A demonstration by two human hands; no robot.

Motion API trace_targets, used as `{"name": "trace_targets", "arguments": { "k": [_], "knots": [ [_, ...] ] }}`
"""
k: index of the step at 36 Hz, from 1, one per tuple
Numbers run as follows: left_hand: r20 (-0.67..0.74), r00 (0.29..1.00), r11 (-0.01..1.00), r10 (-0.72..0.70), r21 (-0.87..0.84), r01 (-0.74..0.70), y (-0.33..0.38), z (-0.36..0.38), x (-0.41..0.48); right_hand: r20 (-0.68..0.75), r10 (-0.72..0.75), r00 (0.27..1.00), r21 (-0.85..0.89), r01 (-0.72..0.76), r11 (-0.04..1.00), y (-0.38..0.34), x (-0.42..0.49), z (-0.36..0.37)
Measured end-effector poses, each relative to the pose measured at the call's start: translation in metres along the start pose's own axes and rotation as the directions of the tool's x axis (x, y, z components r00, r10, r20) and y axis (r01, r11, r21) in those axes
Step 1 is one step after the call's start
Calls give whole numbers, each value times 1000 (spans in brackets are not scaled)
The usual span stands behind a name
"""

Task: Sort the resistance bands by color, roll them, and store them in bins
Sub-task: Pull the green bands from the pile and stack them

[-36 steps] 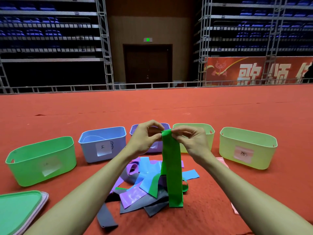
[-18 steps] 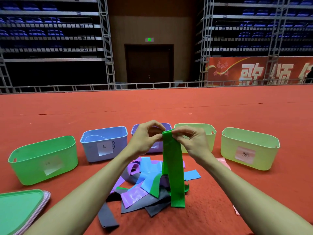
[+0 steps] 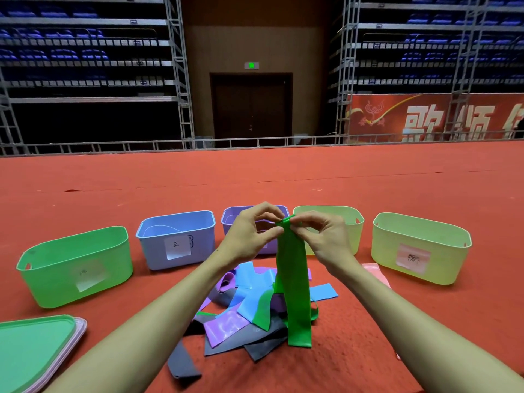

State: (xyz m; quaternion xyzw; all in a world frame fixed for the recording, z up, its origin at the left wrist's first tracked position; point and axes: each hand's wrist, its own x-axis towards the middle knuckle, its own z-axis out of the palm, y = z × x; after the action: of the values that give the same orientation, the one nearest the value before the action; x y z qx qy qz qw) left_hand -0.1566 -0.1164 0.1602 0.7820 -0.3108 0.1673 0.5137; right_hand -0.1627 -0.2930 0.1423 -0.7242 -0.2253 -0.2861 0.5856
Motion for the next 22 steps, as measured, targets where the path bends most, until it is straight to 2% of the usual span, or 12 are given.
{"name": "trace_targets", "arguments": {
  "k": [7,16,22],
  "knots": [
    [-35,999,1000,-3,-20,2,2,4,0,-59,4,998,7,-4,1000,4,2,0],
    [-32,999,998,-30,-63,28,1,4,1,-49,116,992,73,-113,991,4,1,-2],
    [-81,996,999,-27,44,31,-3,4,2,-64,112,992,102,-105,989,2,-1,1]
  ]
}}
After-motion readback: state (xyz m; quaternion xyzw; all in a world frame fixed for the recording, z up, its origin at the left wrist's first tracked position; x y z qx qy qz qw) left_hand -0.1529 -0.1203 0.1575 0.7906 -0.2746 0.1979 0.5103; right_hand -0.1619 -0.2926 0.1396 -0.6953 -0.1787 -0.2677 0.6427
